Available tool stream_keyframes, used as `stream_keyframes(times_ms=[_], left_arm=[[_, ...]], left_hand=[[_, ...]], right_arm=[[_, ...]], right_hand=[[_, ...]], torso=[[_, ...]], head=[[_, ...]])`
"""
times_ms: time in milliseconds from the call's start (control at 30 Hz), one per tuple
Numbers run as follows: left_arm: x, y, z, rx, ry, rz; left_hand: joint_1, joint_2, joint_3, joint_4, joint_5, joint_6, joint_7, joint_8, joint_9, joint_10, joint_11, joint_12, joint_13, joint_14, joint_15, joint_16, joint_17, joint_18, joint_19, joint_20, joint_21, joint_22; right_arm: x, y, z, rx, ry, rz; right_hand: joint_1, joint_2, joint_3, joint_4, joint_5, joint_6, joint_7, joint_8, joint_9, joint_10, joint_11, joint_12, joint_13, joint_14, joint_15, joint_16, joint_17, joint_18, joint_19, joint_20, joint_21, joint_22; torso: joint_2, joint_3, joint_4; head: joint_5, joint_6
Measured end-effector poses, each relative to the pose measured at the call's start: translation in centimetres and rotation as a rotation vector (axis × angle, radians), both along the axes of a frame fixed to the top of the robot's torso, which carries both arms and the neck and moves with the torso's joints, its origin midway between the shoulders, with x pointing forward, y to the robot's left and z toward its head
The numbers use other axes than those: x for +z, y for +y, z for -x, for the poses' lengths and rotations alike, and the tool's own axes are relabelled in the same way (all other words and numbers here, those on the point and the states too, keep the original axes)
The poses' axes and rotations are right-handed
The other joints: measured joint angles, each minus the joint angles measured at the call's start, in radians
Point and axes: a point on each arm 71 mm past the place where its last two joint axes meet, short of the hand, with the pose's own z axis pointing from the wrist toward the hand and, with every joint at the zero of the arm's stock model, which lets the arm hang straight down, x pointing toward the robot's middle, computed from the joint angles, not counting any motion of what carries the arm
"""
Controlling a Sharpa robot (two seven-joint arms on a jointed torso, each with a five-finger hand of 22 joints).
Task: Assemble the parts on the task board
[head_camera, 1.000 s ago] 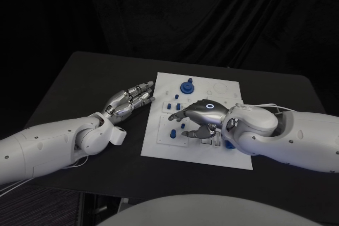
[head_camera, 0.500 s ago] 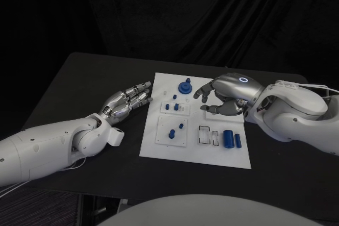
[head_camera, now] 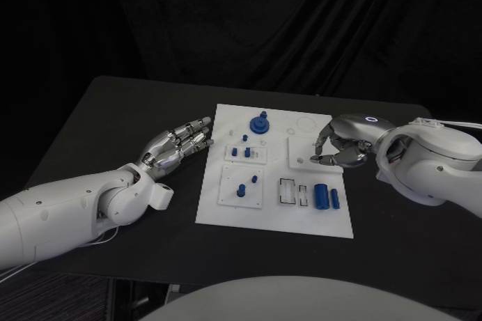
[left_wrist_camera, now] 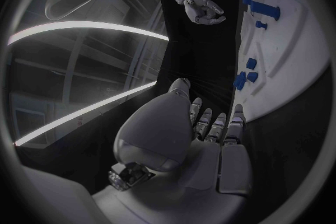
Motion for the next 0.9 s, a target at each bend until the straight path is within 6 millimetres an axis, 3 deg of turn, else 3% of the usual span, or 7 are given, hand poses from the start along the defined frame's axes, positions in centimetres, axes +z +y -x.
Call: stream_keyframes(times_ms=[133,167,233,433,533,733,900], left_arm=[[0.0,0.1,0.0,0.001,0.000,0.000],[0.0,0.1,0.0,0.002,0.000,0.000],[0.0,0.2,0.1,0.002,0.000,-0.001],[0.1,0.4,0.2,0.005,0.001,-0.001],[0.1,0.4,0.2,0.004,0.001,0.000],[0.1,0.4,0.2,0.005,0.002,-0.001],[0.1,0.4,0.2,0.004,0.001,0.000]], left_hand=[[0.000,0.000,0.003,0.003,0.000,0.000,0.000,0.000,0.000,0.000,0.000,0.000,0.000,0.000,0.000,0.000,0.000,0.000,0.000,0.000,0.000,0.000],[0.000,0.000,0.003,0.003,0.000,0.000,0.000,0.000,0.000,0.000,0.000,0.000,0.000,0.000,0.000,0.000,0.000,0.000,0.000,0.000,0.000,0.000],[0.000,0.000,0.003,0.003,0.000,0.000,0.000,0.000,0.000,0.000,0.000,0.000,0.000,0.000,0.000,0.000,0.000,0.000,0.000,0.000,0.000,0.000],[0.000,0.000,0.003,0.003,0.000,0.000,0.000,0.000,0.000,0.000,0.000,0.000,0.000,0.000,0.000,0.000,0.000,0.000,0.000,0.000,0.000,0.000],[0.000,0.000,0.003,0.003,0.000,0.000,0.000,0.000,0.000,0.000,0.000,0.000,0.000,0.000,0.000,0.000,0.000,0.000,0.000,0.000,0.000,0.000],[0.000,0.000,0.003,0.003,0.005,0.000,0.000,0.000,0.000,0.003,0.003,0.000,0.001,0.000,0.000,0.000,0.000,0.000,0.000,0.000,0.000,0.000],[0.000,0.000,0.003,0.003,0.005,0.000,0.000,0.000,0.000,0.003,0.003,0.000,0.001,0.000,0.000,0.000,0.000,0.000,0.000,0.000,0.000,0.000]], right_arm=[[-1.2,-0.4,0.8,-0.052,0.033,0.048],[-1.4,-0.5,1.0,-0.064,0.037,0.062],[-1.7,-0.7,1.4,-0.081,0.039,0.081],[-2.3,-0.8,2.8,-0.114,0.035,0.123],[-2.6,-0.8,3.4,-0.125,0.031,0.137],[-2.8,-0.6,4.1,-0.133,0.023,0.152],[-3.2,-0.3,4.6,-0.134,0.024,0.159]], right_hand=[[-0.074,-0.008,-0.009,0.018,0.000,0.005,-0.005,0.048,0.060,0.003,-0.003,0.040,0.000,0.000,-0.011,0.017,0.000,-0.001,0.000,-0.011,0.061,0.000],[-0.095,-0.011,-0.012,0.021,0.000,0.005,-0.006,0.063,0.080,0.007,-0.007,0.050,0.000,-0.002,-0.017,0.021,0.000,-0.015,0.001,-0.016,0.077,0.000],[-0.123,-0.016,-0.012,0.026,0.000,-0.001,-0.012,0.083,0.110,0.007,-0.007,0.062,0.000,0.000,-0.021,0.026,0.000,-0.015,0.000,-0.021,0.097,0.000],[-0.164,-0.029,-0.017,0.036,0.004,-0.011,-0.022,0.122,0.173,0.006,-0.014,0.079,0.000,0.000,-0.029,0.032,0.000,-0.015,0.000,-0.029,0.124,0.000],[-0.183,-0.035,-0.019,0.038,0.004,-0.020,-0.031,0.150,0.224,0.006,-0.014,0.090,0.000,0.000,-0.039,0.039,0.000,-0.015,0.000,-0.039,0.140,0.000],[-0.194,-0.025,-0.016,0.041,0.004,-0.020,-0.031,0.171,0.264,0.006,-0.014,0.090,0.000,0.000,-0.039,0.039,0.000,-0.015,0.000,-0.039,0.141,0.000],[-0.204,-0.027,-0.016,0.041,0.004,-0.020,-0.031,0.176,0.277,0.003,-0.017,0.090,0.000,0.000,-0.039,0.039,0.000,-0.015,0.000,-0.039,0.141,0.000]], torso=[[0.001,0.0004,0.0007],[0.001,0.0006,0.0007],[0.002,0.0010,0.0009],[0.005,0.0026,0.0017],[0.007,0.0036,0.0017],[0.007,0.0032,0.0022],[0.007,0.0025,0.0017]], head=[[-0.002,0.000],[-0.003,0.000],[-0.004,0.000],[-0.009,0.000],[-0.010,0.000],[-0.014,0.000],[-0.016,0.000]])
